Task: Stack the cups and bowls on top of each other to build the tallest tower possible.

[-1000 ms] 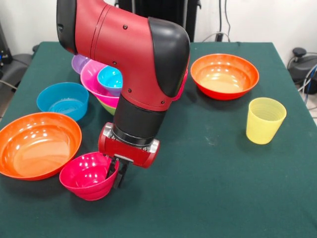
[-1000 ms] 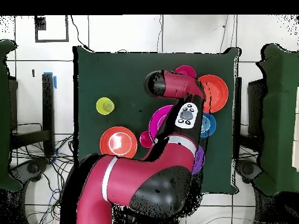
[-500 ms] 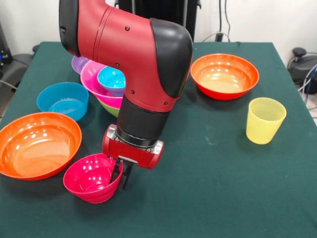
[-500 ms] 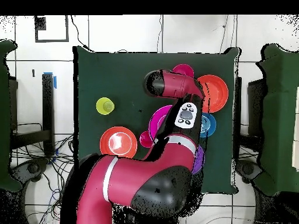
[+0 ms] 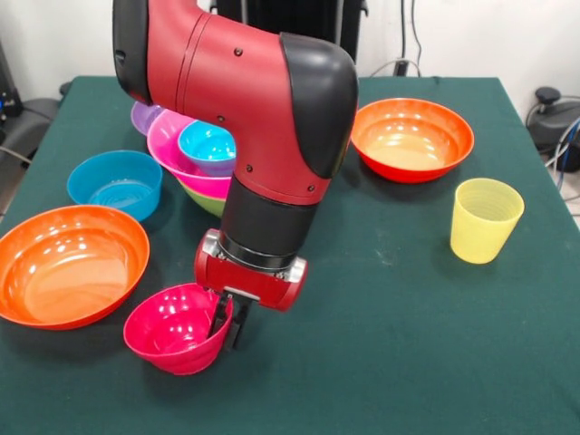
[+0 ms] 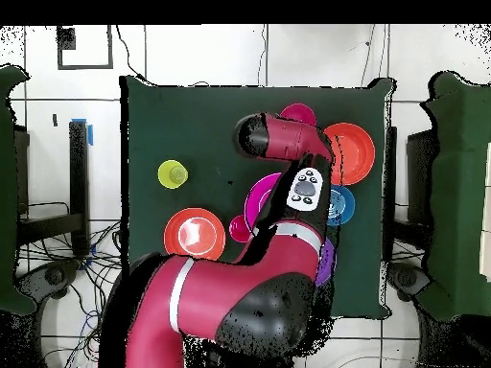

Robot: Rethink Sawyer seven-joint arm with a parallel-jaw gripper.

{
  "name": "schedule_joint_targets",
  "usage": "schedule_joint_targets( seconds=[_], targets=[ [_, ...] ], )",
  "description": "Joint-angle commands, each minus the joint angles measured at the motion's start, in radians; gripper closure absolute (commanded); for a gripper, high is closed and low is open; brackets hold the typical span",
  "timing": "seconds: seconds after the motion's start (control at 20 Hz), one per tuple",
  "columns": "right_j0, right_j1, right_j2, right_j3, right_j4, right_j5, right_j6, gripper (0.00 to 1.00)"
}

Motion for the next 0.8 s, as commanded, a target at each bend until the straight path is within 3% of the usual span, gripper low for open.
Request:
schedule_joint_targets(
  seconds=[0.05,0.25,0.55,0.8],
  targets=[
    [0.023,-0.048,0.139,0.079,0.022,0.127,0.08,1.0],
    [0.024,-0.088,0.135,0.101,0.023,0.16,0.077,1.0],
    [0.021,-0.096,0.125,0.046,0.035,0.246,0.07,1.0],
    [0.021,-0.161,0.116,0.087,0.034,0.278,0.061,1.0]
  ],
)
